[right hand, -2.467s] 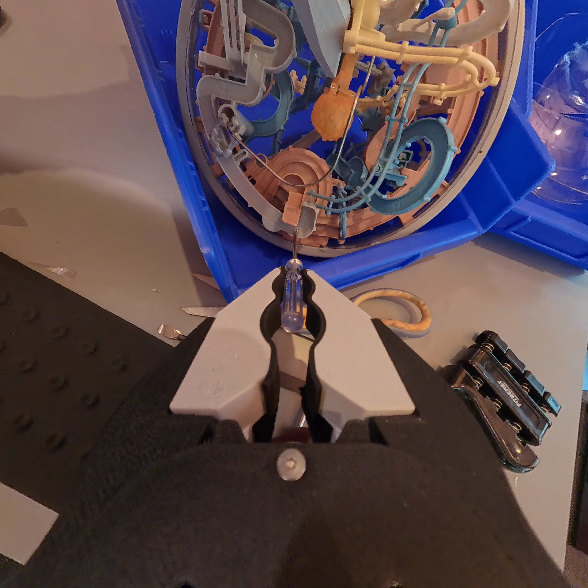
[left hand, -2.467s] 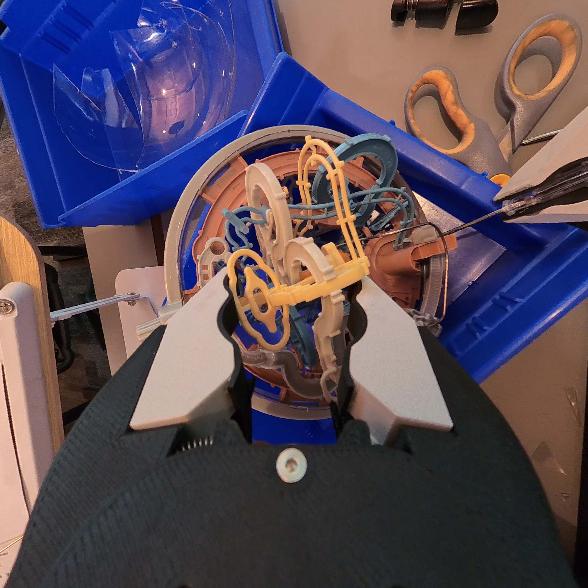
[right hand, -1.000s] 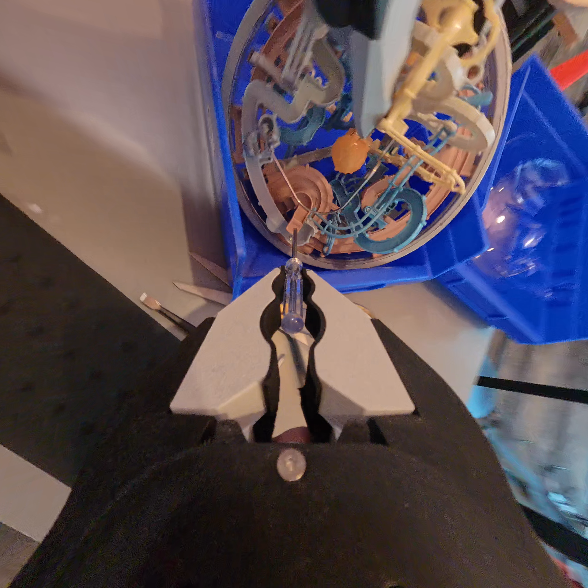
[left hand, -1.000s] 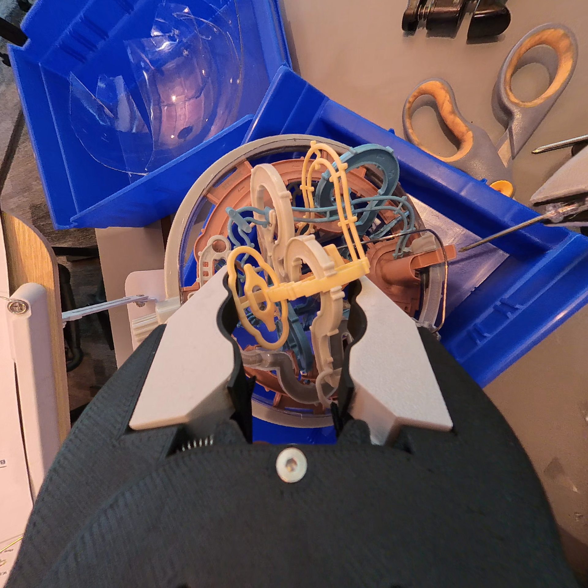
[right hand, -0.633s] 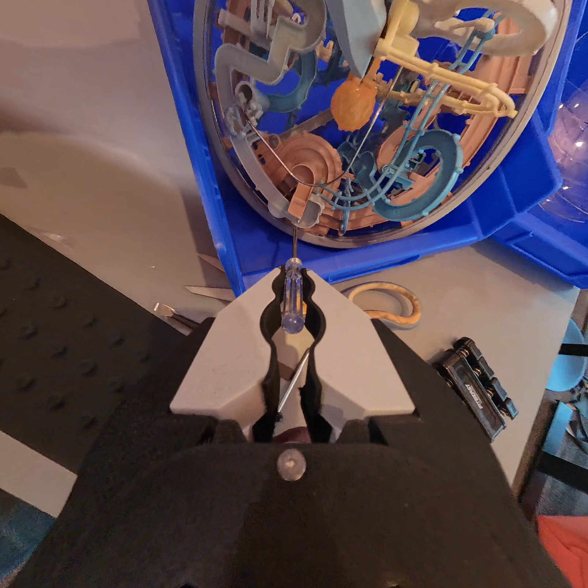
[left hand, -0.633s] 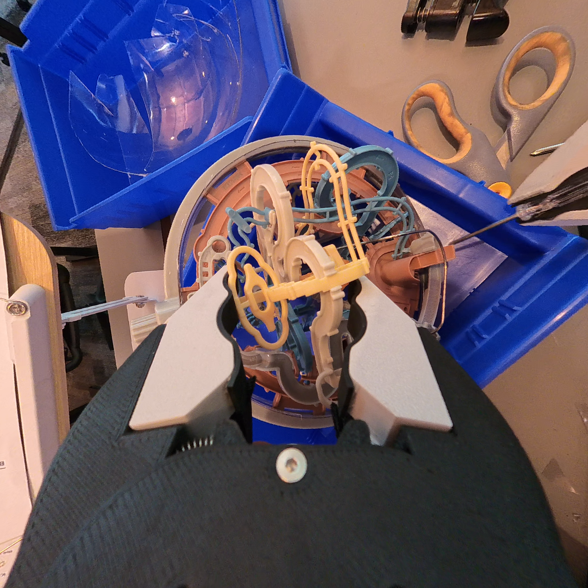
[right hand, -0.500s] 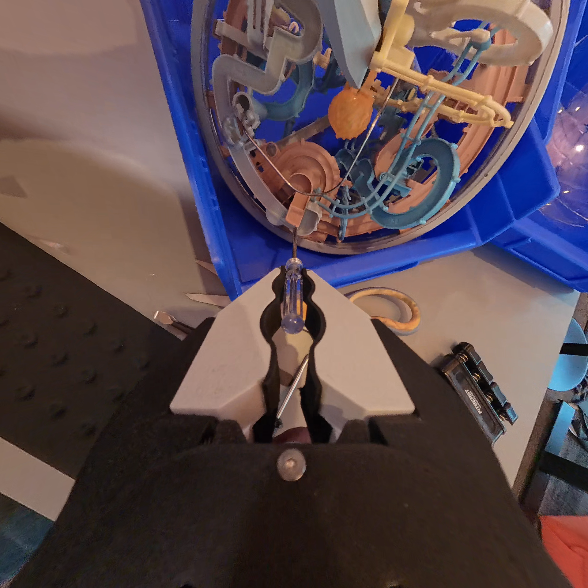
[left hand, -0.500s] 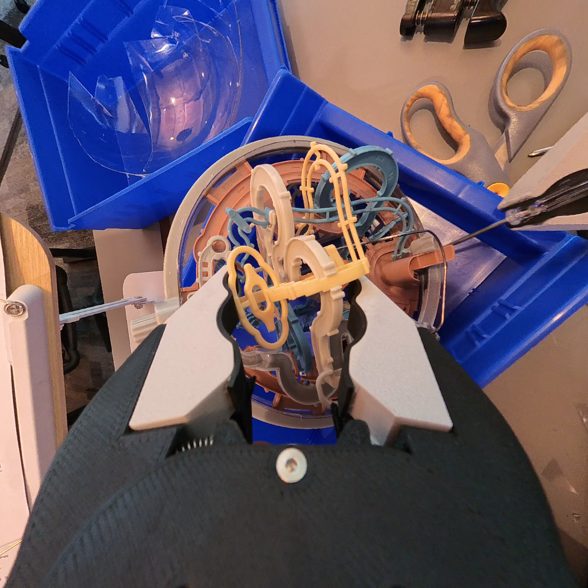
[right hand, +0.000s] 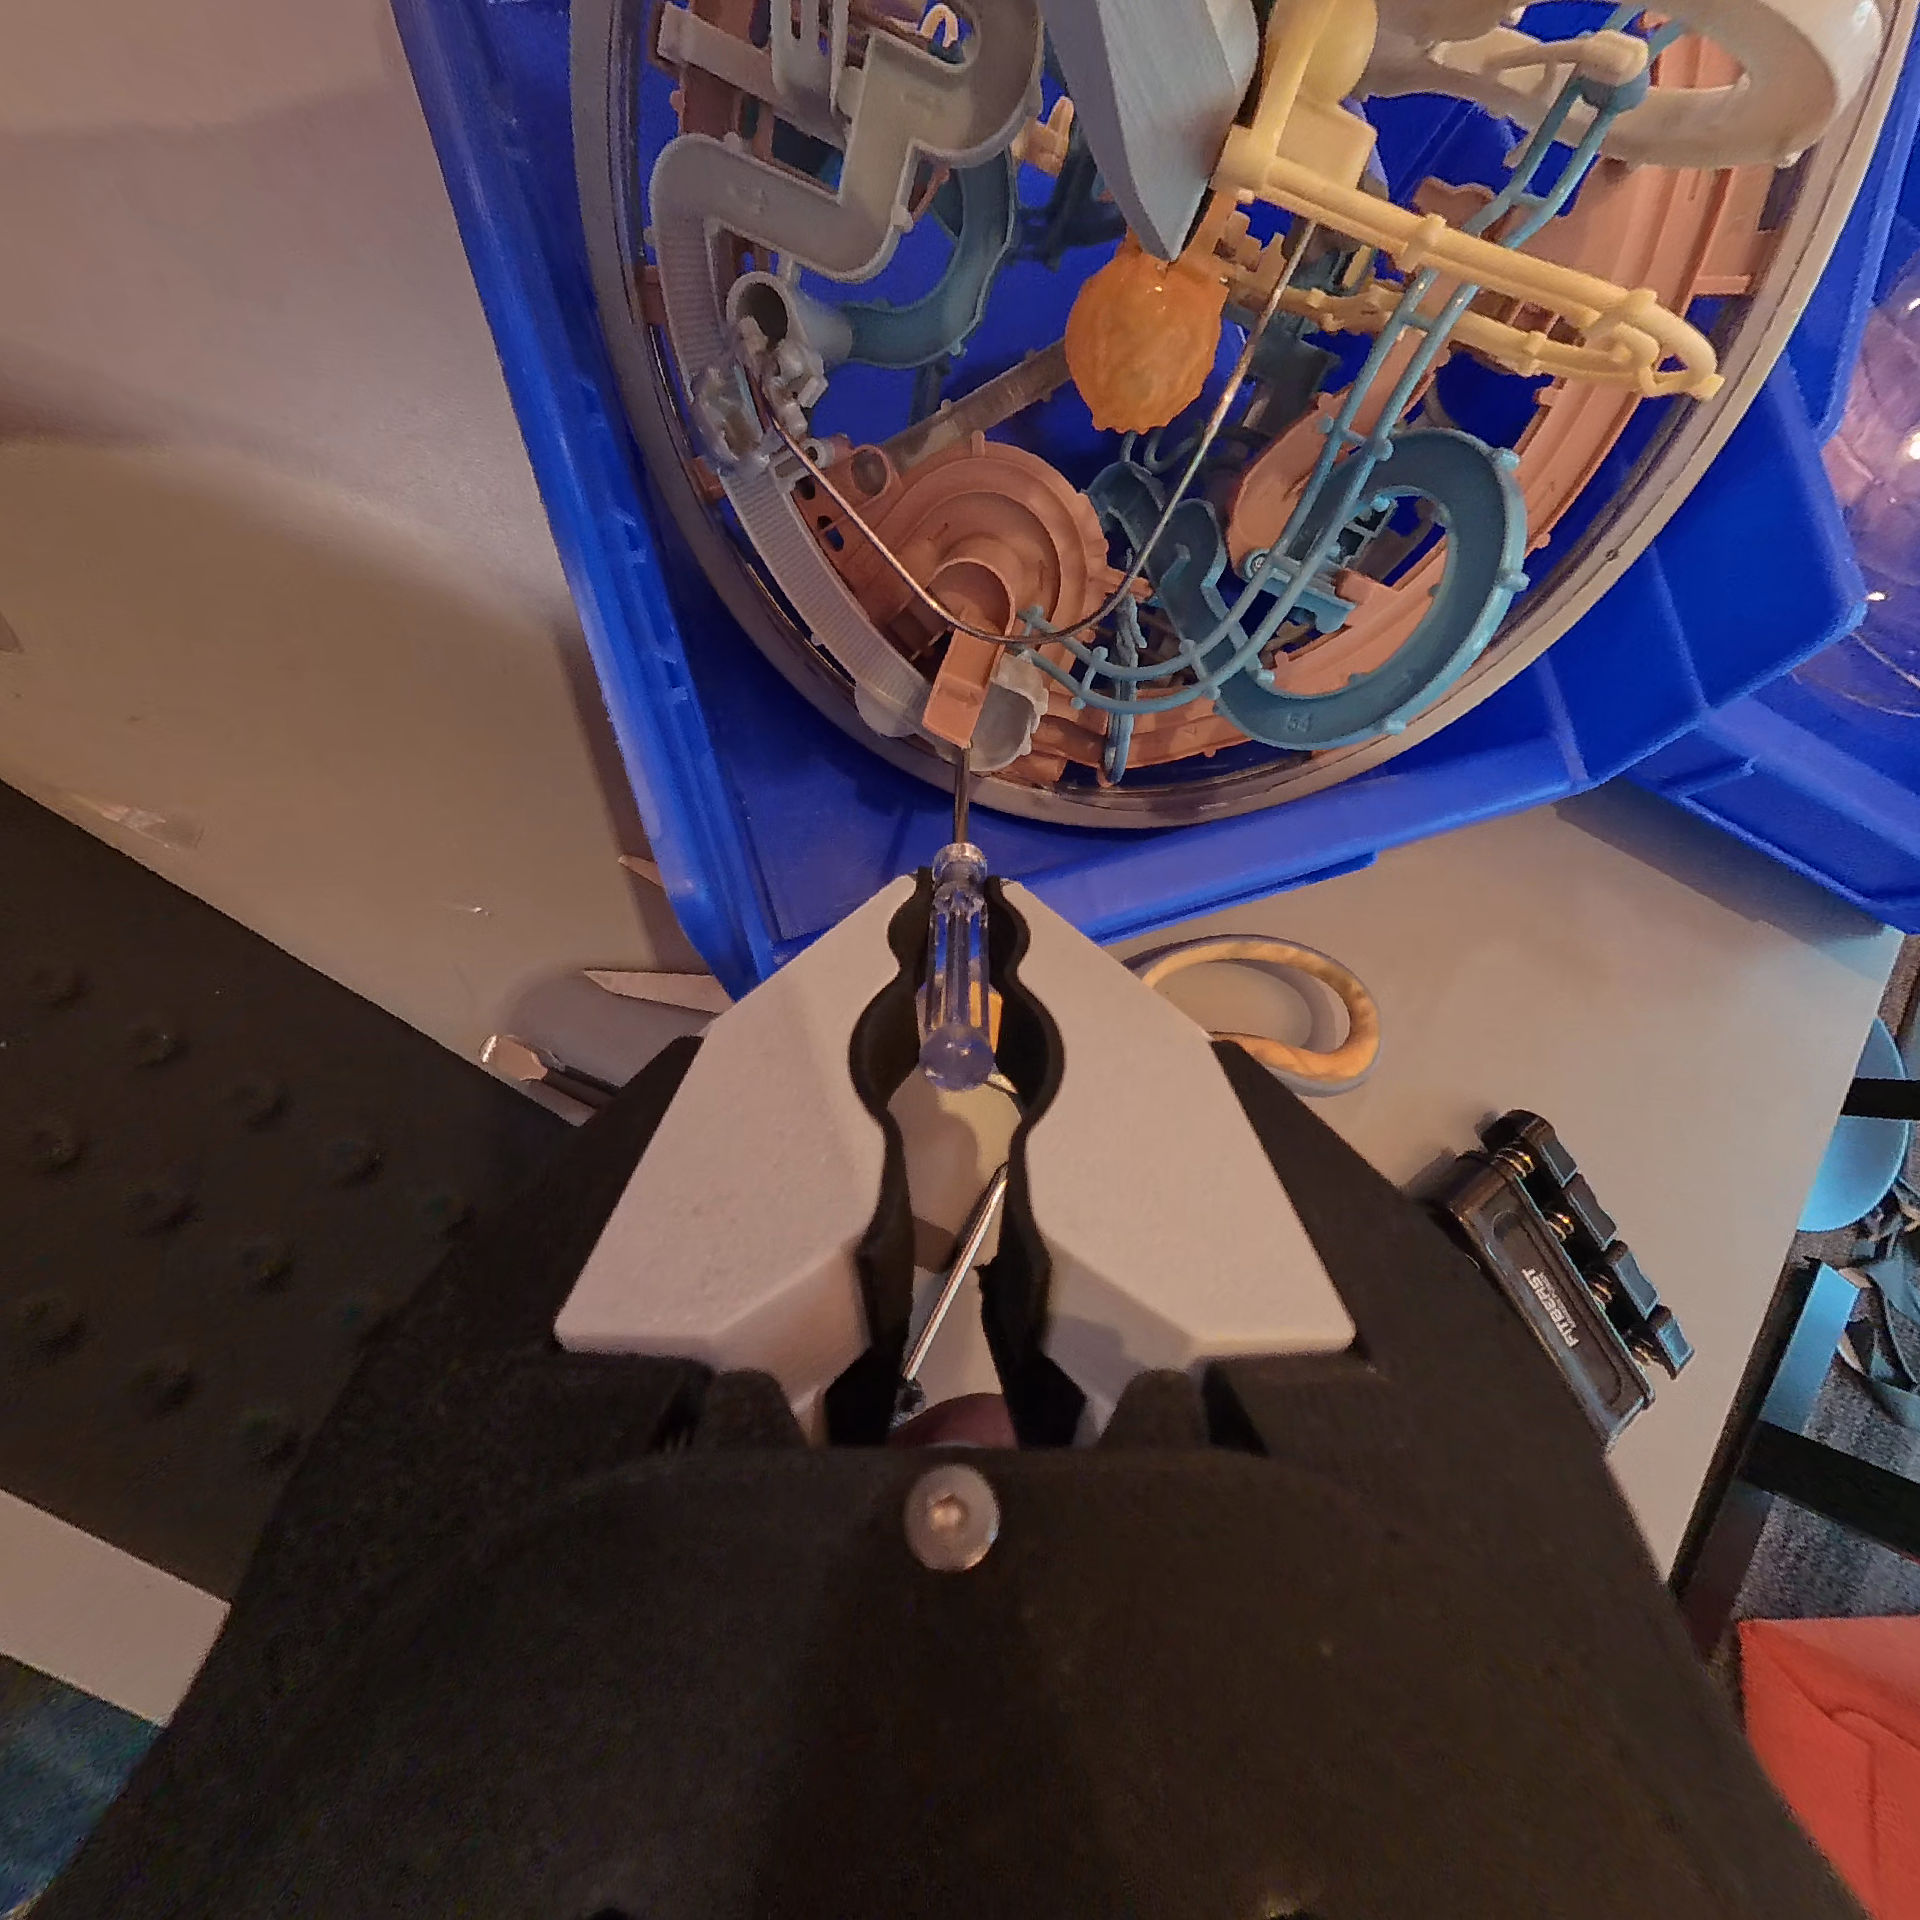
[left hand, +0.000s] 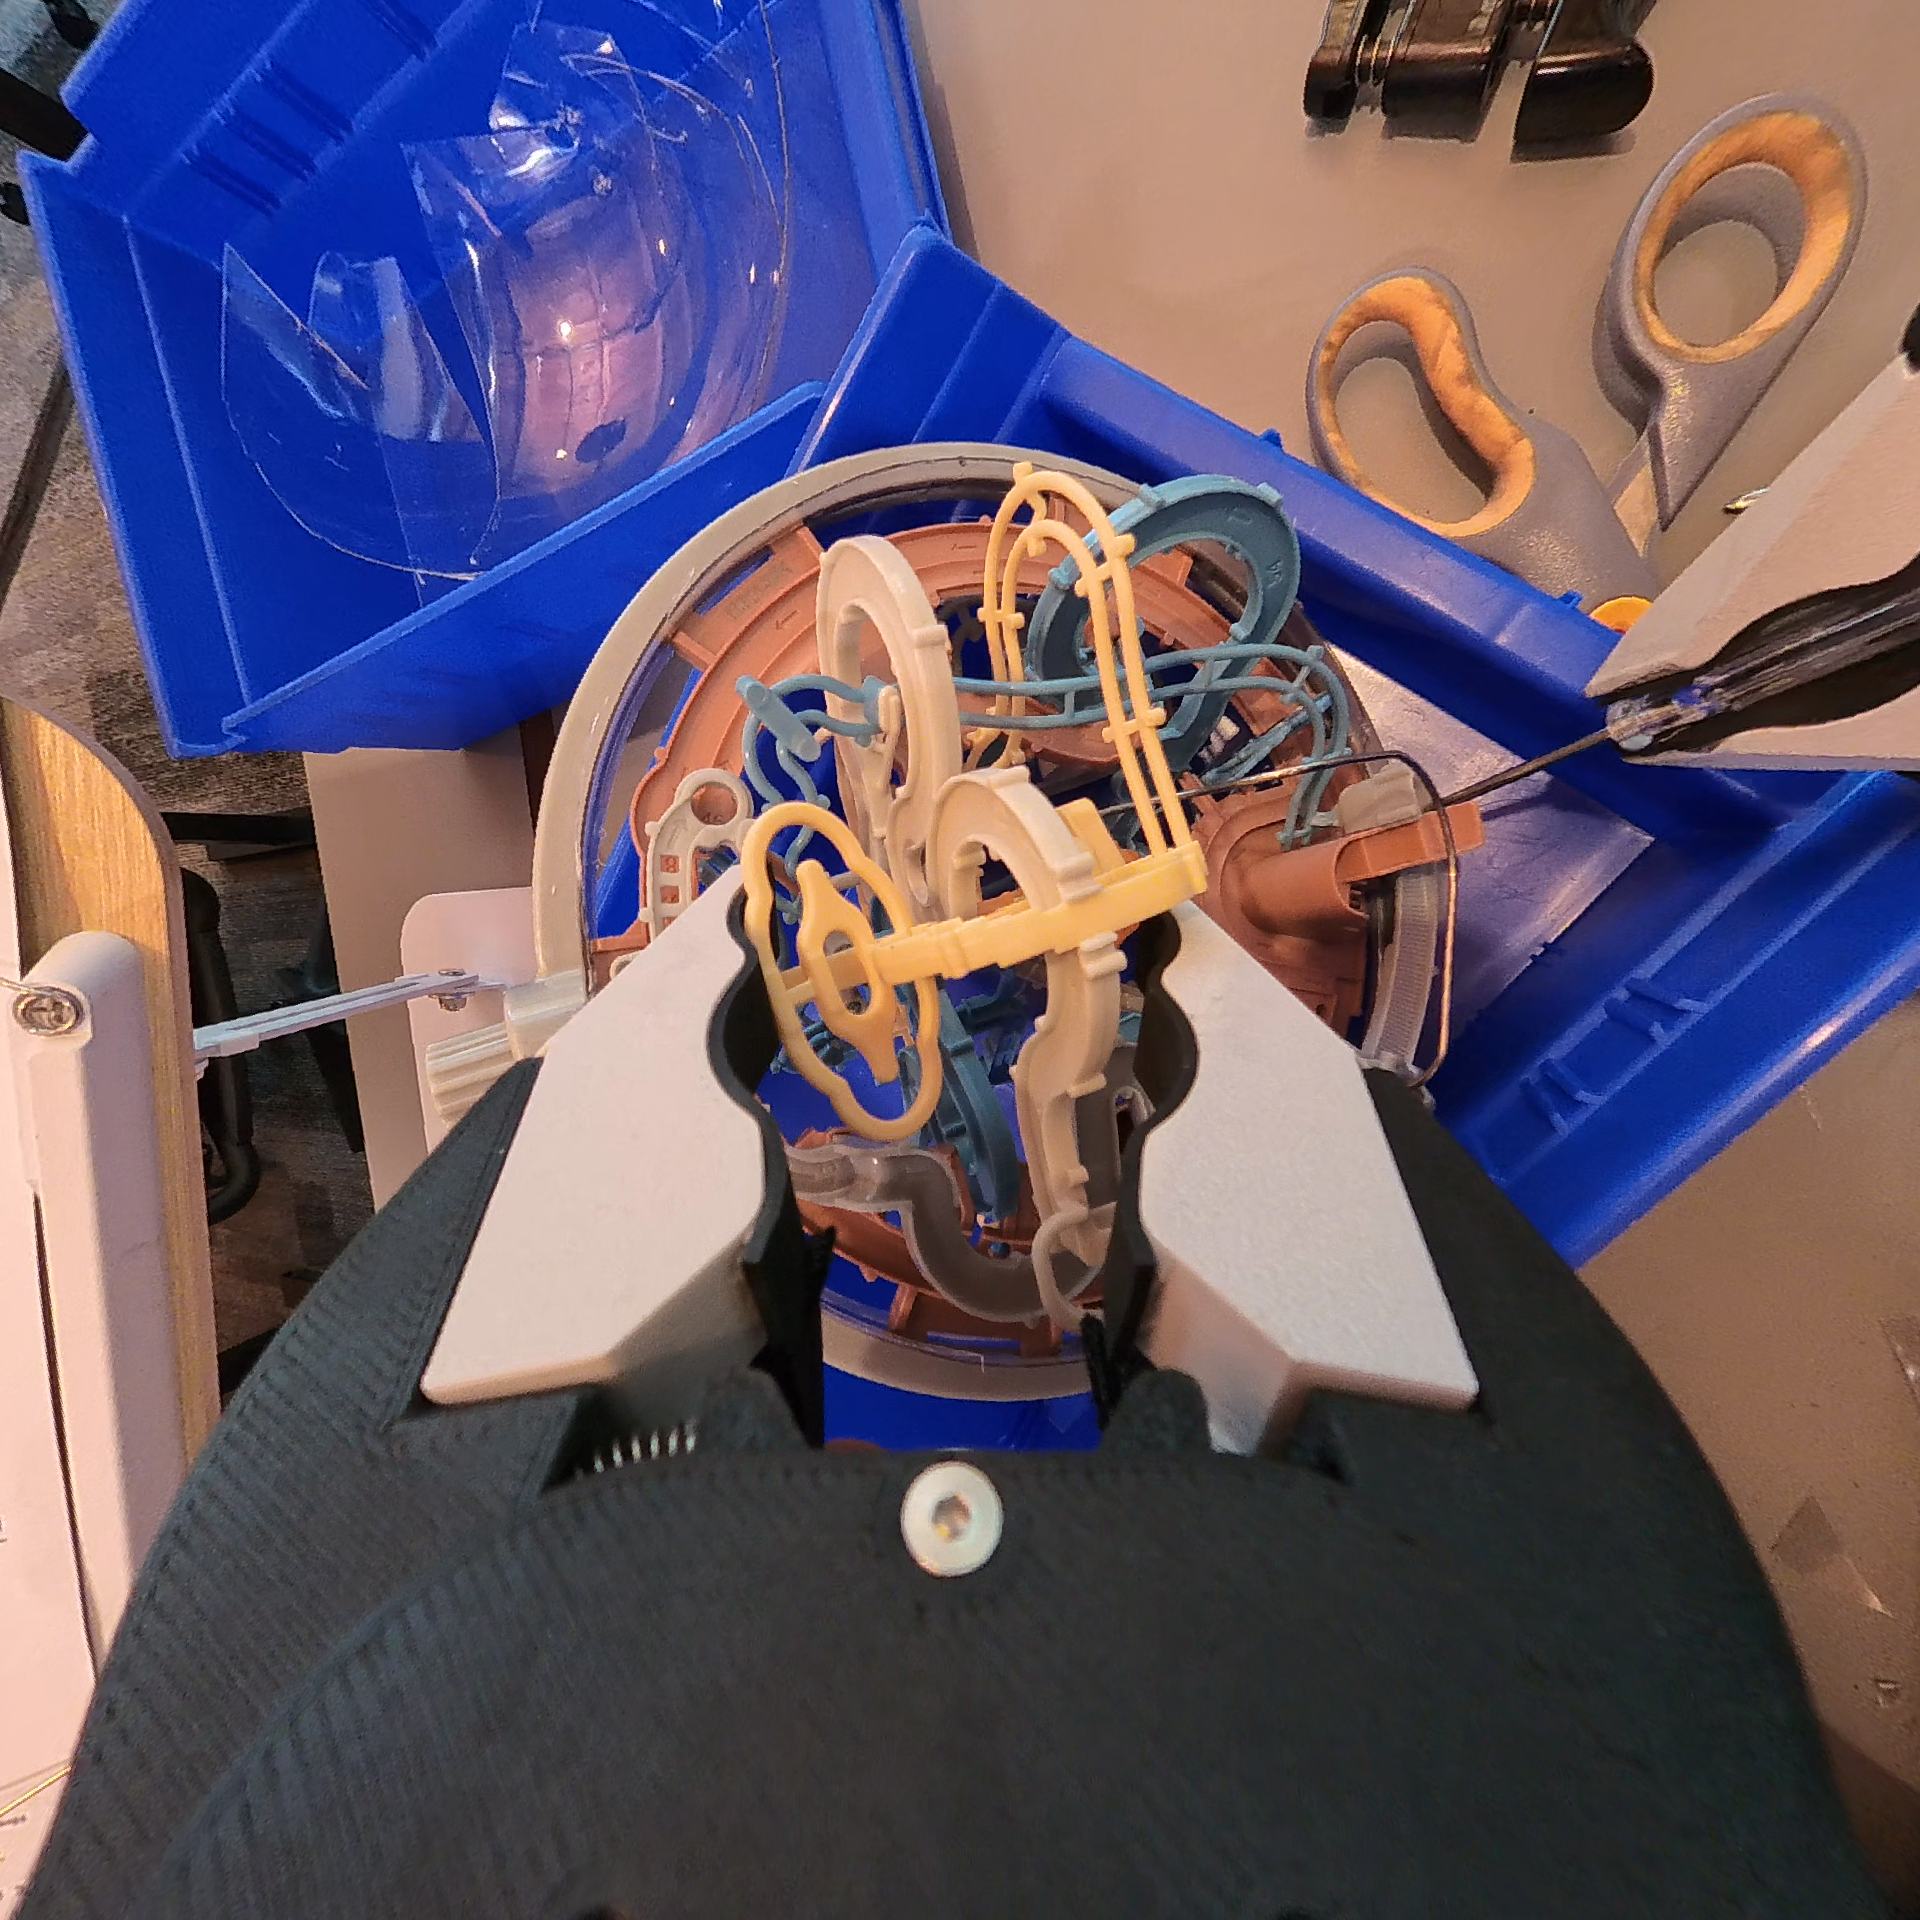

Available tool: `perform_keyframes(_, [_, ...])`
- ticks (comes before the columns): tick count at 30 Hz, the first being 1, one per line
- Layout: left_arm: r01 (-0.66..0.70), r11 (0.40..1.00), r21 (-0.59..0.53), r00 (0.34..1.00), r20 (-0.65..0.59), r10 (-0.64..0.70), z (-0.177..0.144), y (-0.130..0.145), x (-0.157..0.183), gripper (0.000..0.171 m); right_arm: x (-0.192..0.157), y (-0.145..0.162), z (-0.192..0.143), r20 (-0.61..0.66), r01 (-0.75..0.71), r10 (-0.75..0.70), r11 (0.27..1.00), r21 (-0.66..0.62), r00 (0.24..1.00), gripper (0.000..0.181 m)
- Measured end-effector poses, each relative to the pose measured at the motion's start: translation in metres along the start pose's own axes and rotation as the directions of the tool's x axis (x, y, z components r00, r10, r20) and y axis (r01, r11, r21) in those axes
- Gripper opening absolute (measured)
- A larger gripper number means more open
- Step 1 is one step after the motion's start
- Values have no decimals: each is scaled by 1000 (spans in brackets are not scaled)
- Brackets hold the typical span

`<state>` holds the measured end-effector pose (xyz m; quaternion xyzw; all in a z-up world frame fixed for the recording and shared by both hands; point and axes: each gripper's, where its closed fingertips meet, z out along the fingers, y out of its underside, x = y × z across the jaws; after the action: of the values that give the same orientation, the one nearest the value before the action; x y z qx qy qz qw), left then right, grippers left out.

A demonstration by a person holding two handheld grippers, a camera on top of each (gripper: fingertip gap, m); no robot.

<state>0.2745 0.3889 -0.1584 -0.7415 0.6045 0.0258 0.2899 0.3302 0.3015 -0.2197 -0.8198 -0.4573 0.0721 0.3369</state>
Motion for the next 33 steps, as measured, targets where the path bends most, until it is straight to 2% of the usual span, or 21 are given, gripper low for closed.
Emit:
perform_keyframes(3, [1, 1000, 1, 1000, -1, -1, 0, 0, 0, 67, 0, 0, -1, -28, 116, -116, 993, -2, 993, 6])
perform_keyframes(6, [2, 1000, 4, 1000, 1, -2, 0, 0, -1, 67, 2, -1, 0, -93, 369, -372, 928, -52, 923, 6])
perform_keyframes(7, [2, 1000, 4, 1000, 3, -2, 1, 0, -1, 67, 2, -2, 0, -122, 520, -526, 850, -82, 842, 6])
perform_keyframes(9, [1, 1000, 4, 1000, 5, -1, 0, 0, -1, 67, 4, -4, 0, -164, 815, -836, 548, -190, 524, 6])
perform_keyframes(11, [-1, 1000, -3, 1000, 15, 1, 0, 0, -2, 67, 4, -6, 0, -154, 917, -951, 300, -263, 267, 5])
perform_keyframes(13, [3, 1000, -8, 1000, 22, -3, 1, 1, -3, 67, 6, -7, 0, -137, 946, -990, 69, -316, 26, 5])
perform_keyframes(14, [5, 1000, -6, 1000, 19, -4, 1, 1, -3, 67, 6, -7, -1, -118, 944, -992, -13, -329, -55, 5])
perform_keyframes(15, [5, 1000, -3, 1000, 12, -5, 1, 0, -2, 67, 5, -7, -4, -86, 942, -991, -69, -329, -103, 5])
perform_keyframes(16, [7, 1000, -6, 1000, 15, -7, 1, 1, -3, 67, 5, -6, -8, -45, 944, -993, -86, -318, -106, 5])
perform_keyframes(17, [6, 1000, -5, 1000, 15, -6, 1, 1, -3, 67, 6, -6, -15, -10, 952, -998, -50, -301, -56, 5])
perform_keyframes(18, [7, 1000, -2, 1000, 13, -7, 1, 1, -3, 67, 6, -9, -23, -10, 957, -999, 40, -286, 39, 5])
perform_keyframes(20, [10, 1000, 5, 1000, 6, -10, 1, 1, -3, 67, 7, -11, -32, -22, 898, -932, 355, -259, 362, 6])
perform_keyframes(21, [12, 1000, 7, 1000, 4, -12, 1, 1, -4, 67, 6, -11, -33, -36, 841, -868, 490, -228, 496, 6])
perform_keyframes(23, [12, 1000, 7, 1000, 4, -12, 1, 1, -3, 67, 4, -11, -32, -67, 701, -715, 697, -153, 696, 6])
perform_keyframes(25, [10, 1000, 4, 1000, 8, -11, 1, 0, -3, 67, 1, -9, -26, -54, 524, -528, 849, -73, 848, 6])
perform_keyframes(28, [9, 1000, 0, 1000, 12, -9, 1, 0, -2, 67, 1, -4, -19, -20, 308, -308, 951, -11, 951, 6])
perform_keyframes(33, [11, 1000, 2, 1000, 9, -11, 1, 0, -3, 67, 4, 5, -9, 1, 177, -177, 984, -4, 984, 6])
